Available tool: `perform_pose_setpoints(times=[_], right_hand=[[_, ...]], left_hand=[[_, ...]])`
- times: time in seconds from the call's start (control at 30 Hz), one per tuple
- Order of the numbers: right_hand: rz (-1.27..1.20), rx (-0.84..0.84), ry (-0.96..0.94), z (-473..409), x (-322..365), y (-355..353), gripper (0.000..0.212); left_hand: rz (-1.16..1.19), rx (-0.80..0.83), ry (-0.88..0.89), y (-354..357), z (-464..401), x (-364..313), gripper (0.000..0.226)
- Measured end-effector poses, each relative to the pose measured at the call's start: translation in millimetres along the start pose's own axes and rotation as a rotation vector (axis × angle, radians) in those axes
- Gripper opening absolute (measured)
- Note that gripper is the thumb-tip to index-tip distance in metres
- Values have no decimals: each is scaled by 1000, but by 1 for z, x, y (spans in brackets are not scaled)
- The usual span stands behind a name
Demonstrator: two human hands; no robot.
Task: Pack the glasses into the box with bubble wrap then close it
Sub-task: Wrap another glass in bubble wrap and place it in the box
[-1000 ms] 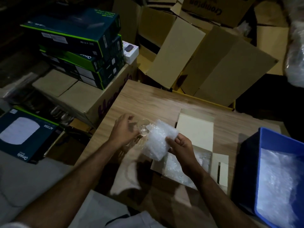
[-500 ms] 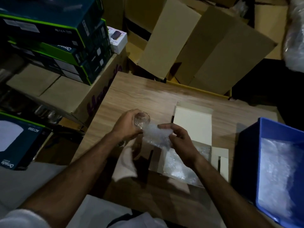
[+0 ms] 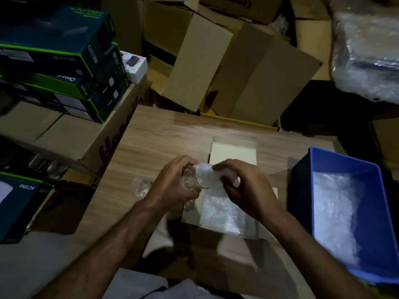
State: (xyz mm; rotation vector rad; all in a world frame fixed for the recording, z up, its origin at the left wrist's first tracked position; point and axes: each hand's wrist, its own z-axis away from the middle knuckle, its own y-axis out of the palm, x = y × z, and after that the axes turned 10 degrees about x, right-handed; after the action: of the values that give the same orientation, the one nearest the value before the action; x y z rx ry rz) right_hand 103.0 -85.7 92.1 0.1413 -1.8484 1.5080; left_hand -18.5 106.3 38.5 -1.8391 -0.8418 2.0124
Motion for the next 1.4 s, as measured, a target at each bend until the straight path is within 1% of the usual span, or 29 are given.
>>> perform_pose_setpoints(times=[0.07, 0.1, 0.2, 0.3, 0.37, 0.4, 0.43, 0.47, 0.5, 0.53, 0.57, 0.6, 0.67, 0.73, 0.83, 0.9, 1.0, 1.07, 1.17, 1.23, 1.3, 1.33, 1.37, 1.4], right_hand=[[155, 23, -8, 6, 5, -7, 37], [175, 46, 5, 9, 9, -9, 37], [132, 122, 25, 18, 15, -9, 32], [-43, 188, 83, 24, 8, -16, 32], [-168, 262, 122, 30, 0, -24, 39], [-214, 261, 137, 33, -3, -26, 44], [-280, 220, 162, 36, -7, -27, 48], [-365, 155, 195, 38, -8, -27, 49], [-424, 92, 224, 40, -9, -25, 43], [-416, 38, 236, 42, -11, -23, 34], [-330, 6, 217, 42, -12, -22, 25], [-187, 1, 178, 43, -14, -20, 20], [52, 34, 96, 45, -18, -23, 15], [176, 104, 30, 45, -20, -28, 13], [277, 181, -45, 47, -25, -32, 18], [296, 240, -71, 50, -31, -32, 29], [271, 360, -38, 58, -46, -29, 46], [241, 382, -39, 67, -57, -26, 44], [165, 343, -12, 75, -72, -18, 25], [118, 344, 11, 74, -79, -11, 19], [85, 356, 54, 73, -87, -1, 17], [73, 365, 90, 73, -93, 5, 16], [75, 377, 134, 72, -99, 11, 16], [92, 394, 178, 71, -104, 16, 16]], left_hand=[[3, -12, 8, 9, 3, -7, 52], [14, -17, 8, 14, 4, -10, 51], [22, -16, 36, 25, 5, -24, 48], [12, -10, 89, 35, 6, -35, 46], [62, -24, 73, 41, 9, -38, 48], [90, -27, 58, 44, 11, -40, 50], [107, -26, 48, 47, 13, -43, 52], [117, -23, 44, 51, 15, -45, 53], [127, -21, 47, 56, 16, -48, 53], [143, -23, 48, 61, 16, -51, 52], [163, -23, 39, 66, 16, -54, 52], [185, -24, 22, 71, 16, -56, 51], [230, -31, -24, 80, 17, -58, 51], [263, -43, -53, 85, 18, -60, 53], [273, -41, -51, 91, 19, -62, 60], [288, -45, -52, 95, 19, -60, 59], [330, -50, -89, 103, 18, -53, 55], [356, -21, -119, 109, 18, -48, 54], [331, 58, -151, 119, 16, -43, 54], [322, 116, -237, 124, 15, -41, 56], [304, 217, -307, 124, 14, -36, 62], [244, 243, -307, 122, 15, -32, 66], [93, 220, -269, 119, 15, -25, 67], [-123, 171, -197, 117, 15, -17, 66]])
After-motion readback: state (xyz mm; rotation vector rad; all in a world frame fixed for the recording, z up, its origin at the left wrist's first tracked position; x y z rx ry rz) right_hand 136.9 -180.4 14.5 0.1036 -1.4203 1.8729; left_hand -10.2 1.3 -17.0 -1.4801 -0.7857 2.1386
